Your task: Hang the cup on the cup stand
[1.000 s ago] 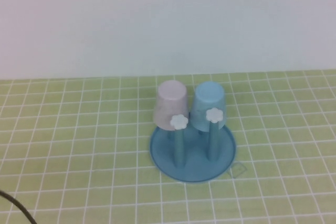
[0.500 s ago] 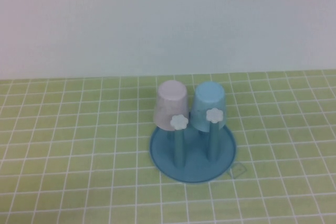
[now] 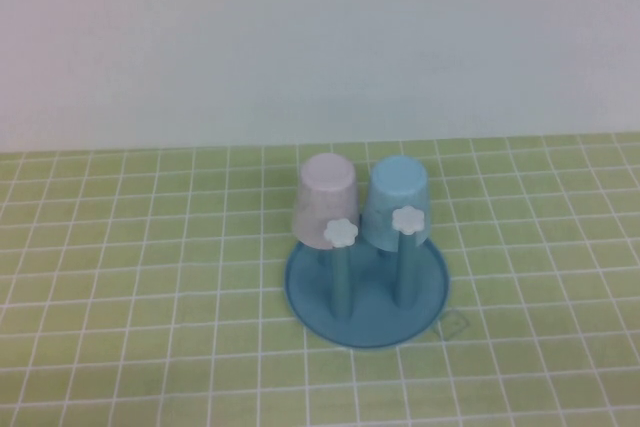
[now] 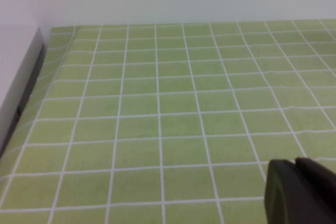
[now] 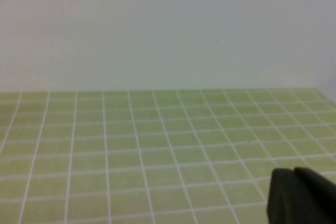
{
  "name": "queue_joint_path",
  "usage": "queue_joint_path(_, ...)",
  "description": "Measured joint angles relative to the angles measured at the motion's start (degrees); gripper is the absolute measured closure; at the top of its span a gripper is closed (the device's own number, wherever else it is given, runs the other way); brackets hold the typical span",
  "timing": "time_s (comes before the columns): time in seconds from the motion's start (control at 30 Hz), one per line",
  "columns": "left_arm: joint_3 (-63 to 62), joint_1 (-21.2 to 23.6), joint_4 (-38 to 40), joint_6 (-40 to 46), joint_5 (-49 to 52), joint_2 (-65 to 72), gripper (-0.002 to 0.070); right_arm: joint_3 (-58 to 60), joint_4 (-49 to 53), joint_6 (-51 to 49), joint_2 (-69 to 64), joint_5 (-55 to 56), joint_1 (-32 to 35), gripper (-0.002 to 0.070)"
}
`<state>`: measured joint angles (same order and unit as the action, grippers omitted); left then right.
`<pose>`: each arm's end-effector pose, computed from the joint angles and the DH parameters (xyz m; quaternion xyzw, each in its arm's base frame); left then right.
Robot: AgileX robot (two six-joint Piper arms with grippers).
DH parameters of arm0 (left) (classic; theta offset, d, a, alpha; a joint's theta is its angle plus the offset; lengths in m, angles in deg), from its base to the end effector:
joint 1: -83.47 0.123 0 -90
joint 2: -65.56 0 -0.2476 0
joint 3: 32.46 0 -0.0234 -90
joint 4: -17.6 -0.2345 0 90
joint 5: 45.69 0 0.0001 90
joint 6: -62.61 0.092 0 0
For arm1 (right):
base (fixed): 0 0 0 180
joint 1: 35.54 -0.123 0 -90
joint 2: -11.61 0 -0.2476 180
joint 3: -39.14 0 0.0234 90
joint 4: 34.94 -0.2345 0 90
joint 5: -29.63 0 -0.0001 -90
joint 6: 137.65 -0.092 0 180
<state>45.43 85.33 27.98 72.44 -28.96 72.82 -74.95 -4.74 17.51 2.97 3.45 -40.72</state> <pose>0.0762 -0.0023 0.1788 0.0030 0.7750 -0.0105 0.6319 0.0655 -0.0146 0.2333 0.0218 0.7508 -0.0700 0.6564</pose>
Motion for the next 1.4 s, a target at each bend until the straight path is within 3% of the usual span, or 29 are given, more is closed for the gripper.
queue_joint_path(0.17, 0.00, 0.00, -0.18, 0.00, 0.50, 0.00, 0.0675, 3.44, -21.43, 29.00, 0.36, 0.13, 3.42, 0.0678)
queue_joint_path(0.27, 0.00, 0.00, -0.18, 0.00, 0.50, 0.00, 0.0675, 4.14, -27.32, 37.34, 0.36, 0.13, 3.70, 0.0678)
queue_joint_path(0.77, 0.00, 0.00, -0.18, 0.00, 0.64, 0.10, 0.0675, 10.89, -29.02, 28.36, 0.36, 3.51, 3.84, 0.0678)
queue_joint_path(1.4, 0.00, 0.00, -0.18, 0.00, 0.64, 0.10, 0.0675, 11.17, -29.11, 28.47, 0.36, 4.96, 4.12, 0.0678)
